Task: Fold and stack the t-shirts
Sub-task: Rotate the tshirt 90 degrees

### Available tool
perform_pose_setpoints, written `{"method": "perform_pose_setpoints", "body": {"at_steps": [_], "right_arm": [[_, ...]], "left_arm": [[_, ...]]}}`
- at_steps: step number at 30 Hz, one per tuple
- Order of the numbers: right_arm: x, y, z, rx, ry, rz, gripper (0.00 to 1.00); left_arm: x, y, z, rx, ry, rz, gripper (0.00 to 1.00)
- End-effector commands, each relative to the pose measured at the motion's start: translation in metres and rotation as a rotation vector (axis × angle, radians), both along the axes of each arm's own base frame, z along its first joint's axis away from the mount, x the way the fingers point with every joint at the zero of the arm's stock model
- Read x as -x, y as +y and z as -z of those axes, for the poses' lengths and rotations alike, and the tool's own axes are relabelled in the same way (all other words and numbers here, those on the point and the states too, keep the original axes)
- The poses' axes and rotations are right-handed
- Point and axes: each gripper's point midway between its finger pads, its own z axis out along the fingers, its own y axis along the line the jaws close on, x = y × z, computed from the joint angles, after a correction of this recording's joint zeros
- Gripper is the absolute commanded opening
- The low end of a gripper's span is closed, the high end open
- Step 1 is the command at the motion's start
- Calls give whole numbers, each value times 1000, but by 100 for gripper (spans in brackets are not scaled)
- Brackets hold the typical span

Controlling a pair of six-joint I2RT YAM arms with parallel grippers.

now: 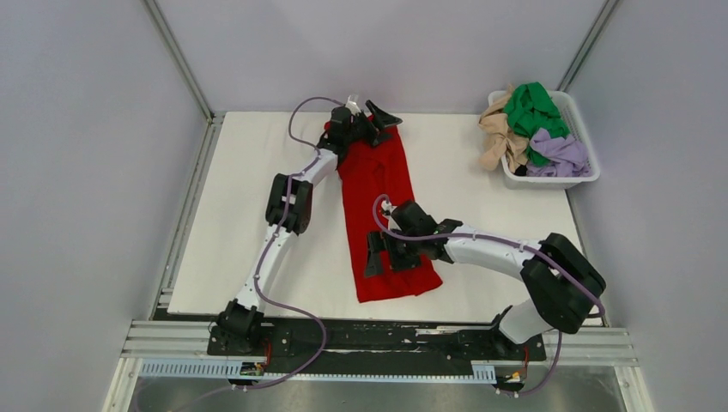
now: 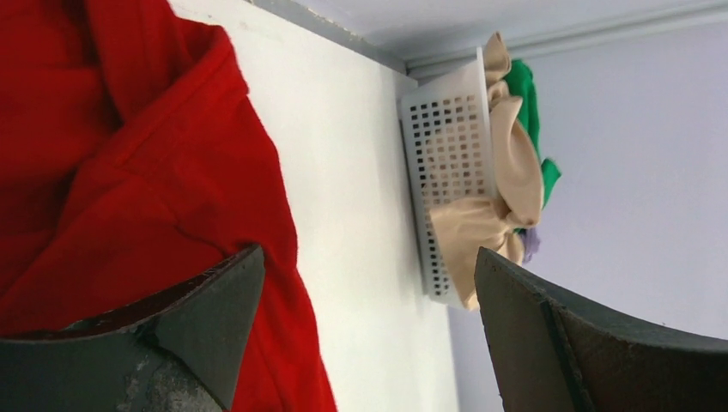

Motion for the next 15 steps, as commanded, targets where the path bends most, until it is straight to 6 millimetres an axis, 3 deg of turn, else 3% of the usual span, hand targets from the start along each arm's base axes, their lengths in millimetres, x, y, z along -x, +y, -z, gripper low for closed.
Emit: {"method": "perform_pose_setpoints", "body": {"at_steps": [1,2,4,5,6,7,8,9,10,11,12,13,14,15], "right_arm": [[-25,4,-29,-5,-123,26,100],[-31,2,-36,-1,-154,54,100],[-41,-4,-49,-1,-206,113,100],[-45,-9,-56,-2,-227,150,100],[-50,-15,-65,-10,-249,190,100],[-54,-22,-69,-10,-258,228,100],[-57,-31,-73,-8,-262,271,100],[-61,-43,-77,-2,-265,321,100],[-63,-54,-78,3,-265,367,100],[-66,-67,-80,7,-265,412,100],[-68,-79,-80,9,-260,460,100],[-68,-92,-79,8,-253,507,100],[-67,-103,-77,4,-238,545,100],[-66,-113,-74,-4,-218,579,100]], "left_arm": [[17,-4,20,-181,-127,113,100],[20,-4,11,-222,-189,145,100],[27,-2,-37,-267,-279,179,100],[32,-1,-41,-284,-270,195,100],[37,0,-74,-290,-332,205,100],[43,2,-76,-304,-314,219,100],[53,4,-112,-308,-373,230,100],[62,6,-109,-327,-340,246,100],[75,8,-147,-339,-403,253,100],[89,12,-130,-372,-342,278,100],[107,13,-168,-390,-417,281,100],[125,18,-145,-425,-349,307,100],[146,20,-176,-442,-407,304,100],[164,27,-144,-485,-332,317,100]]}}
